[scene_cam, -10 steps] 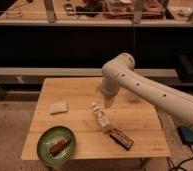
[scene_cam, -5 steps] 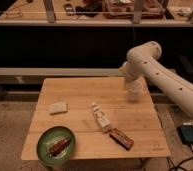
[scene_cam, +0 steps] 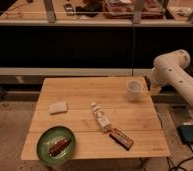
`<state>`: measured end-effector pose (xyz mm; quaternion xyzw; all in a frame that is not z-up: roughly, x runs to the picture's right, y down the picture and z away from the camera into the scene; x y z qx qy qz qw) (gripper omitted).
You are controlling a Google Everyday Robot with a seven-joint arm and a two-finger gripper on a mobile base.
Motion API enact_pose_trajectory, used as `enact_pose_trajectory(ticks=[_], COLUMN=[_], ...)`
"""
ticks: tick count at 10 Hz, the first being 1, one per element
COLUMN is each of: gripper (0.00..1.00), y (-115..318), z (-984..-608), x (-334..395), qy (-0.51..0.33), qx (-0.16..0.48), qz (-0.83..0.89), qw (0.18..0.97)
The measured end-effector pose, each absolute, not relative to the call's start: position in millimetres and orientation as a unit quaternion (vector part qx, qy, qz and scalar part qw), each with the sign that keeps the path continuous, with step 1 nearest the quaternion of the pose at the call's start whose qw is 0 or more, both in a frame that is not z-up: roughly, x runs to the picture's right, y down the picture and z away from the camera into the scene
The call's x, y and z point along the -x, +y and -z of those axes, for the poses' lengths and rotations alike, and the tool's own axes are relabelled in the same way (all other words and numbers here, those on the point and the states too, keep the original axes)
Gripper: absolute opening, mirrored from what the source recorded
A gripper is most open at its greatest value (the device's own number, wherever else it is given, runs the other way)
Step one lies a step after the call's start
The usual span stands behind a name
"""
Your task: Move the arm in a circular motion
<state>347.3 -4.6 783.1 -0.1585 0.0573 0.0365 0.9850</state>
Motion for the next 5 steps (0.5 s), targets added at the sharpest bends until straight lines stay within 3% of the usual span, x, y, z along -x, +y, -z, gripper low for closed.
enact_pose_trajectory(ticks=[3,5], gripper=[0.65,0.65], y=[58,101], z=[-746,-721], x=[-363,-333], qy=[0.105,0.107], qx=[0.200,0.241], qz=[-0.051,-0.015], qw=[0.973,0.964])
